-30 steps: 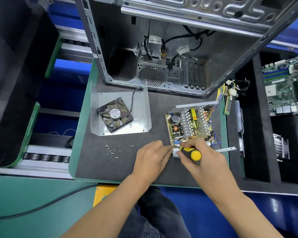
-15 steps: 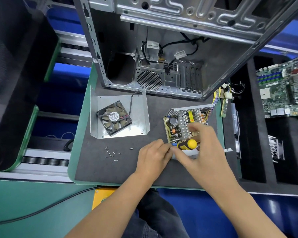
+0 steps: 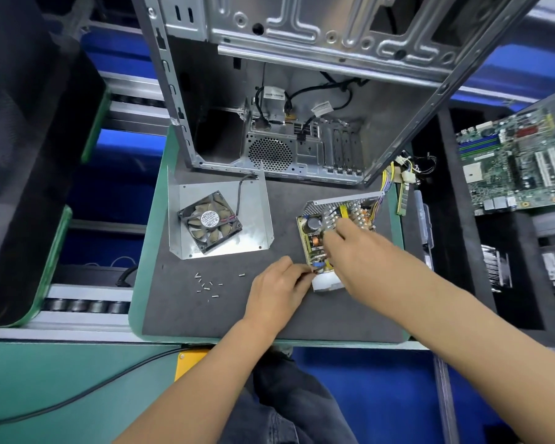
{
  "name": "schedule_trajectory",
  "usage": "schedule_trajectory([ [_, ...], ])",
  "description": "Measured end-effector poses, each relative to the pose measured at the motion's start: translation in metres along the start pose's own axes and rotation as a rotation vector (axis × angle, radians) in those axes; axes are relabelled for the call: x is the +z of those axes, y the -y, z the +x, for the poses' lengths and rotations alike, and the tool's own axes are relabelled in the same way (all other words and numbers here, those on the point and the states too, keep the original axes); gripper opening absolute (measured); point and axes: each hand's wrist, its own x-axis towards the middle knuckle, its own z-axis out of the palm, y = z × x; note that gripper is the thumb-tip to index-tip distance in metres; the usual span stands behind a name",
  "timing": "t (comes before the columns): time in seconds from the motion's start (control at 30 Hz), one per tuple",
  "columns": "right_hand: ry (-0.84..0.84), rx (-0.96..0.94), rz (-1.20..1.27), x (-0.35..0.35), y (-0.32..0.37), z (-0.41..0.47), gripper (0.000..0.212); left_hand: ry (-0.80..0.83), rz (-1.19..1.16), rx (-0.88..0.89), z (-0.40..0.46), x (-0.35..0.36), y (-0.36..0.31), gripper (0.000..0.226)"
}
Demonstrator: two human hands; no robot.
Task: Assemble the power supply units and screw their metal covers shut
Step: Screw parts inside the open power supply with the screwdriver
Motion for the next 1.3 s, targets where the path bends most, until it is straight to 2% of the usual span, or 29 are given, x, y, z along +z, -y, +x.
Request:
schedule_trajectory([
  [0.07,0.034,0.086,-0.064,-0.004,0.000,0.000,0.019,0.015,-0.087,-0.105,-0.004,-0.011,0.002,0.007],
  [0.13,0.089,0.116,-0.013,-0.007,0.000,-0.003,0.026,0.024,-0.240,-0.336,-0.007,-0.021,0.005,0.011],
  [0.23,0.101,0.028,0.001,-0.007,0.007,-0.005,0.032,0.049,-0.710,-0.826,-0.006,-0.032,0.006,0.028],
  [0.27,0.099,0.047,-0.024,-0.007,0.010,-0.005,0.027,0.047,-0.888,-0.933,-0.004,-0.035,0.005,0.030],
  [0.3,0.093,0.076,-0.050,-0.009,0.012,-0.003,0.018,0.040,-1.017,-0.993,-0.003,-0.039,0.005,0.031],
  [0.33,0.085,0.104,-0.067,-0.010,0.014,-0.002,0.018,0.035,-1.093,-1.023,-0.003,-0.043,0.005,0.032],
  [0.5,0.080,0.063,0.067,-0.011,0.014,0.000,0.035,0.006,-1.246,-1.085,-0.002,-0.058,0.008,0.018],
  [0.57,0.068,0.131,-0.020,-0.012,0.013,0.004,0.027,0.000,-1.232,-1.110,0.001,-0.059,0.008,0.013],
  [0.63,0.113,0.191,-0.044,-0.014,0.013,0.005,0.030,0.003,-1.170,-1.122,0.004,-0.059,0.008,0.015],
  [0.73,0.160,0.149,0.104,-0.016,0.009,0.002,0.029,0.022,-1.099,-1.131,0.005,-0.060,0.008,0.024],
  [0.83,0.129,0.138,0.012,-0.017,0.007,0.000,0.024,0.018,-1.124,-1.148,0.006,-0.059,0.005,0.026],
  [0.9,0.138,0.164,-0.028,-0.018,0.007,-0.001,0.023,0.009,-1.157,-1.148,0.006,-0.059,0.002,0.019],
  [1.03,0.133,0.025,-0.005,-0.015,0.002,-0.006,0.040,-0.004,-1.125,-1.129,0.004,-0.060,0.000,0.017],
  [1.2,0.104,0.045,-0.051,-0.013,0.002,-0.011,0.033,-0.078,-1.072,-1.117,0.002,-0.057,-0.008,0.006],
  [1.3,0.073,-0.054,-0.037,-0.012,0.002,-0.008,0.038,-0.075,-1.055,-1.107,0.000,-0.056,-0.011,0.005],
])
